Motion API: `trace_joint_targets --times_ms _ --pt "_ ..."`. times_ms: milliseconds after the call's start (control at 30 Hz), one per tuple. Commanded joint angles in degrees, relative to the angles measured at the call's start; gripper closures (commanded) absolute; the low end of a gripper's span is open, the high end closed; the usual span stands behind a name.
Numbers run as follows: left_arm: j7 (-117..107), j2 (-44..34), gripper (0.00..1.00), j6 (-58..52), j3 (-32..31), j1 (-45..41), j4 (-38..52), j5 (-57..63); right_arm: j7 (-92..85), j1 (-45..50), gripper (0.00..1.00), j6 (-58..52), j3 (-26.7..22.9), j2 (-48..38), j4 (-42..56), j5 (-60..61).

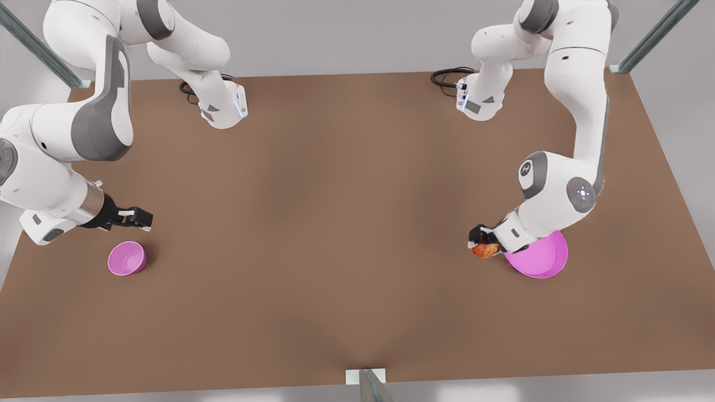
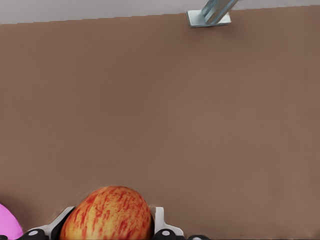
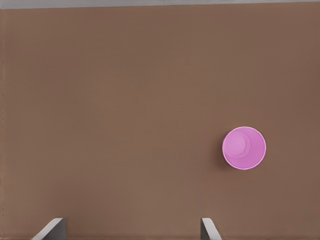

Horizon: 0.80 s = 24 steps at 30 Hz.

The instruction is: Use the left arm to pick up the apple from the plate, transfer it to the gripper of the right arm, and then use the right arm to place it into the bowl

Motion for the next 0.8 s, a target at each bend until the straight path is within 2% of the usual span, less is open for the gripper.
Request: trace_joint_targets --times_ms 0,67,167,200,300,367,433,467,533,633,767 --pt "19.4 0.7 0.27 0.6 -2.8 -2.7 0.3 -12.3 1.0 -0.2 0.0 0.2 -0.2 0.0 -0.1 9.6" --pt "27.8 2.0 0.27 10.0 -3.2 -7.6 0.3 -20.2 2.1 -0.9 0.0 4.5 -0.5 3.9 0.1 22.8" --pt "52.4 4.7 0.27 20.1 -3.2 -12.9 0.3 -42.2 1.7 -1.2 0.0 14.9 0.3 11.9 0.2 44.5" --pt "67.8 7.7 0.27 21.5 -3.2 -14.2 2.4 -54.8 1.6 -0.9 0.0 18.7 0.7 14.2 0.2 54.1" --pt "95.0 11.8 0.27 21.1 -5.3 -14.4 4.4 -75.2 -0.3 2.0 0.0 28.1 6.0 16.3 -2.3 57.6" --pt "109.4 18.3 0.27 20.1 -8.3 -14.3 10.2 -81.7 -5.0 1.4 0.0 32.1 9.6 15.6 -8.5 60.5" --pt "116.1 24.4 0.28 19.2 -14.3 -12.3 15.1 -83.7 -16.0 1.0 0.0 38.1 10.9 15.8 -13.6 68.7" --pt "118.0 26.2 0.3 19.2 -14.7 -12.6 17.5 -83.9 -25.2 -0.6 0.0 37.9 10.9 15.9 -17.3 75.1" --pt "126.0 32.3 0.3 19.2 -18.4 -12.9 21.7 -84.0 -33.0 -1.2 0.0 36.4 10.9 16.3 -20.1 82.1" --pt "126.8 35.0 0.3 19.5 -18.4 -14.6 24.5 -84.0 -45.7 -1.9 0.0 36.2 10.9 16.7 -24.8 90.3" --pt "127.8 36.9 0.3 20.0 -18.4 -16.1 27.1 -84.0 -52.7 -2.0 0.0 32.9 11.0 18.1 -26.2 90.4"
